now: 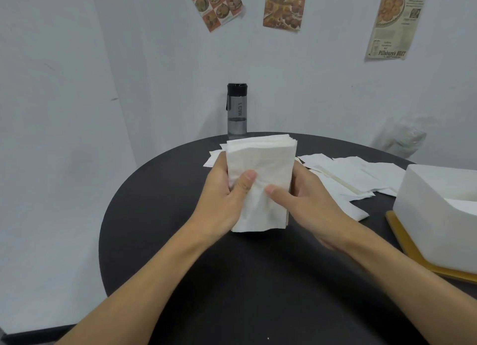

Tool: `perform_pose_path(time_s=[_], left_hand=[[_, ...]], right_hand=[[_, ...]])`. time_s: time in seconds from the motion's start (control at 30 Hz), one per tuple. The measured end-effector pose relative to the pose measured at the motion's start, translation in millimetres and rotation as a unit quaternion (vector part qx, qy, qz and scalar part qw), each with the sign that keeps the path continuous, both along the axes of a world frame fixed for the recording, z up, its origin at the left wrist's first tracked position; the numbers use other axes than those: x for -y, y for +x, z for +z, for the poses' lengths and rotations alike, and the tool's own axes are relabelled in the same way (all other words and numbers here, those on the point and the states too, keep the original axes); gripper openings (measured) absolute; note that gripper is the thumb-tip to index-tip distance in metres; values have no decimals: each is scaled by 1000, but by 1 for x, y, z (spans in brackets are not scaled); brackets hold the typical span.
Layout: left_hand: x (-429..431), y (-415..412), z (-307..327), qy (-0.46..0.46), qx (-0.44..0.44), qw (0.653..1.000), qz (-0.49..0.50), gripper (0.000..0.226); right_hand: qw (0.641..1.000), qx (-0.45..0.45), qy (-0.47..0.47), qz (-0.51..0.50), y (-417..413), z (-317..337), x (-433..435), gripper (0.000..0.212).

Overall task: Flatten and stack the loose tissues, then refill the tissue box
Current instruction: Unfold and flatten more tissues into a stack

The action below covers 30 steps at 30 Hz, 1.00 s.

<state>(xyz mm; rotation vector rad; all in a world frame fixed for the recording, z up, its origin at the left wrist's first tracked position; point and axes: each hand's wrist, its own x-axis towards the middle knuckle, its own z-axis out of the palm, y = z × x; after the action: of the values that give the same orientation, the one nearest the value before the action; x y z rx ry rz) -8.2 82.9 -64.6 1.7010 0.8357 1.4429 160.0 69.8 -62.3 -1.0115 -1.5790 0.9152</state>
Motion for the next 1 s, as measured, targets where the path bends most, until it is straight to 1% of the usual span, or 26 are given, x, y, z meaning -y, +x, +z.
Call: perform_pose_path(time_s=[0.03, 0.1, 0.17, 0.23, 0.37, 0.43, 0.63, 0.8, 0.9, 1.0], left_hand=[[0, 0, 0, 5, -4, 1000, 3, 29], [2, 1, 1, 6, 2, 1000, 9, 33], [6, 4, 1, 5, 5, 1000, 10, 41], [9, 7, 1, 9, 5, 1000, 19, 45], [12, 12, 4, 7, 25, 999, 30, 39], [12, 13, 5, -4, 31, 999, 30, 37], [11, 14, 2, -15, 24, 999, 25, 32], [11, 15, -2, -8, -7, 1000, 22, 29], [11, 14, -3, -5, -6, 1000, 20, 30], [9, 10, -1, 2, 1, 999, 43, 32]], right_hand=[[1000, -5, 5, -4, -1, 0, 0, 43], [1000, -26, -3, -10, -4, -1, 0, 43], [999, -36, -11, -7, -4, -2, 1, 53], [1000, -29, -5, -5, -5, -2, 1, 63], [1000, 5, 12, -4, -9, -1, 1, 68], [1000, -12, 3, -1, -9, 0, 1, 68], [998, -51, 18, 19, -11, 2, 3, 51], [999, -41, 28, -10, -12, -1, 1, 44], [998, -57, 20, -21, -11, -4, 1, 39], [996, -82, 9, -30, -8, 1, 1, 34]])
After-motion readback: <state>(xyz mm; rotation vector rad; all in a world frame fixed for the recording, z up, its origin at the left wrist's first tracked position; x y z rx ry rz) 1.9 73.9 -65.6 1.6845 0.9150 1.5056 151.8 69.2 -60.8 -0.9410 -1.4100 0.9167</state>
